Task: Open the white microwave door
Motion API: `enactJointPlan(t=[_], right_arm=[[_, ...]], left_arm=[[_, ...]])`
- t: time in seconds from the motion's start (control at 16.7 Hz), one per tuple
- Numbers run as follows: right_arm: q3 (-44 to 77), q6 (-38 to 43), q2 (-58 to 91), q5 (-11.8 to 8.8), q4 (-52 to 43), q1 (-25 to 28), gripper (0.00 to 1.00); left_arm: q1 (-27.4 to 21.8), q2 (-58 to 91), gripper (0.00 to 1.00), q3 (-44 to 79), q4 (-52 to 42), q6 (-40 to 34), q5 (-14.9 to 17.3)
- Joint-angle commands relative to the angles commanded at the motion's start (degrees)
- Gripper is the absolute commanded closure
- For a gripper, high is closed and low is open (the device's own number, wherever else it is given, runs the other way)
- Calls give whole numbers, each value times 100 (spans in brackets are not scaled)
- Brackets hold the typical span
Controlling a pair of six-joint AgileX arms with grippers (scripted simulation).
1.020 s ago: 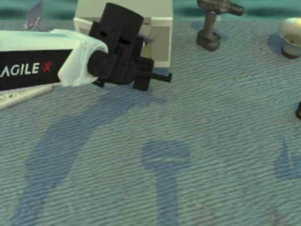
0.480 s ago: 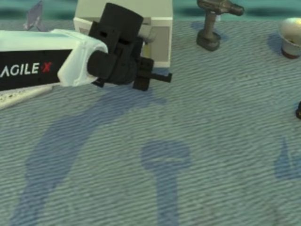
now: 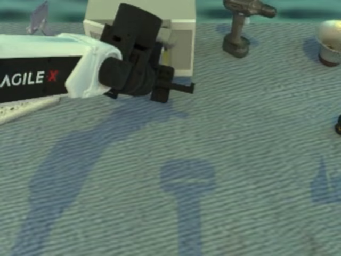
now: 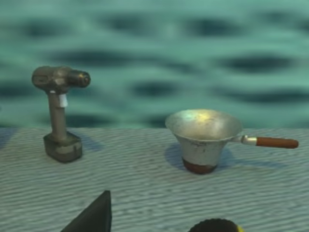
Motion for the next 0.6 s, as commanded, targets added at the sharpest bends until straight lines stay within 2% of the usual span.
enactJointPlan(t=[0.6], right_arm=[[0,0,0,0,0,0,0]], left_arm=[[96,-168,100,-236,89,297,253]])
